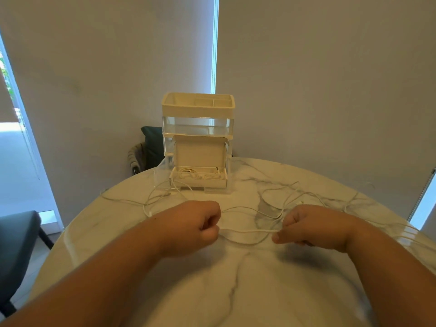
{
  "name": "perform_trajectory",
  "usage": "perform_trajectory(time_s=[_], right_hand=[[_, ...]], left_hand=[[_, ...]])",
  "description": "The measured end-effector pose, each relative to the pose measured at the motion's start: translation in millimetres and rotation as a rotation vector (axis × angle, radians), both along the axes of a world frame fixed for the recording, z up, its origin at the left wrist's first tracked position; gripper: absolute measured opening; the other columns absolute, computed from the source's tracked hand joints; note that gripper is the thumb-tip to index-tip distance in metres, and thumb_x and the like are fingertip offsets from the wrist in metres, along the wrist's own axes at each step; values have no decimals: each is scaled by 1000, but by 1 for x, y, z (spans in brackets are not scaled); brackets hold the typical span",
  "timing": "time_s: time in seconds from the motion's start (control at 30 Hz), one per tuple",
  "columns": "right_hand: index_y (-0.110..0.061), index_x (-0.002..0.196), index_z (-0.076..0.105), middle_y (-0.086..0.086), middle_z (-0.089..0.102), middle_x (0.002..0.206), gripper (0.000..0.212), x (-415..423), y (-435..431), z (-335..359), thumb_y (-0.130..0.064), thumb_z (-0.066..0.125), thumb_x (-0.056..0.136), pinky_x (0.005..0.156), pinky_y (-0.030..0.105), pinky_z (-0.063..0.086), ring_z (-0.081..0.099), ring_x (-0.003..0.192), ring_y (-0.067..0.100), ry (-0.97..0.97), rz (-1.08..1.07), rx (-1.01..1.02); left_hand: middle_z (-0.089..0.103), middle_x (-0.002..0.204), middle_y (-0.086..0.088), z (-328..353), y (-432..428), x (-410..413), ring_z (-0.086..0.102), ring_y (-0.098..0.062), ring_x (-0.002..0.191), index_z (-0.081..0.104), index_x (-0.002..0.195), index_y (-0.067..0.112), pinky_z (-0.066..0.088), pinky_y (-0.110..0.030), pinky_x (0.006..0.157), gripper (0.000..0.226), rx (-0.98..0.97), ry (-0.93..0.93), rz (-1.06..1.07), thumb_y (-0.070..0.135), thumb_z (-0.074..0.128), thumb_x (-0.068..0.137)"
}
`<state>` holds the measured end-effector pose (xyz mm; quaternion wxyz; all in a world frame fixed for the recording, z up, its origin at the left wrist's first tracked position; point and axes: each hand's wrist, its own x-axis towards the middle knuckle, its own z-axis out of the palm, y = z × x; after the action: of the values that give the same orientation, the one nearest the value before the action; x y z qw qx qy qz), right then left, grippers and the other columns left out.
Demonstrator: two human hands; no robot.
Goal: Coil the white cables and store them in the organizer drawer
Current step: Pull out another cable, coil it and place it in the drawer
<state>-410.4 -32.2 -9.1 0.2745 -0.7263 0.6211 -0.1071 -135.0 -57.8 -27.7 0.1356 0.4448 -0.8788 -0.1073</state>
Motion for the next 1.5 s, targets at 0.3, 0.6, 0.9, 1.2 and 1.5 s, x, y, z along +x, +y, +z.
perform_trajectory(time_s=[0.3,0.6,0.9,1.2,1.5], right_hand=[[-21,55,34,-8,25,48,55,-3,-12,-14,-55,68,81,51,29,20,25,45,10,-199,-223,-329],[-13,70,69,1,62,74,45,-17,-22,-25,-56,65,85,70,34,39,54,72,18,-161,-552,-317],[-17,54,34,-1,33,54,50,3,-9,2,-40,54,93,54,34,27,34,52,18,-103,-468,-604],[-31,101,71,-5,46,90,24,24,6,11,-19,50,99,76,20,41,46,87,7,-116,-177,-942],[-36,118,69,-9,48,85,42,59,28,15,-7,52,92,66,35,52,52,79,7,-137,0,-1039]], left_hand=[[58,69,8,17,-14,37,53,-7,65,58,73,28,38,-20,58,22,-102,284,282,38,68,88],[57,76,-6,-9,-59,109,54,-28,75,56,83,17,46,-39,69,22,-350,720,834,32,56,98],[61,79,-12,10,-39,90,55,-25,74,64,82,13,44,-30,63,11,20,655,378,5,62,88],[50,129,24,21,-4,51,49,-3,115,41,121,54,42,-28,103,55,252,-308,177,30,74,83],[58,80,44,-16,-34,4,56,13,100,66,82,61,44,-10,81,34,44,-75,-7,28,72,84]])
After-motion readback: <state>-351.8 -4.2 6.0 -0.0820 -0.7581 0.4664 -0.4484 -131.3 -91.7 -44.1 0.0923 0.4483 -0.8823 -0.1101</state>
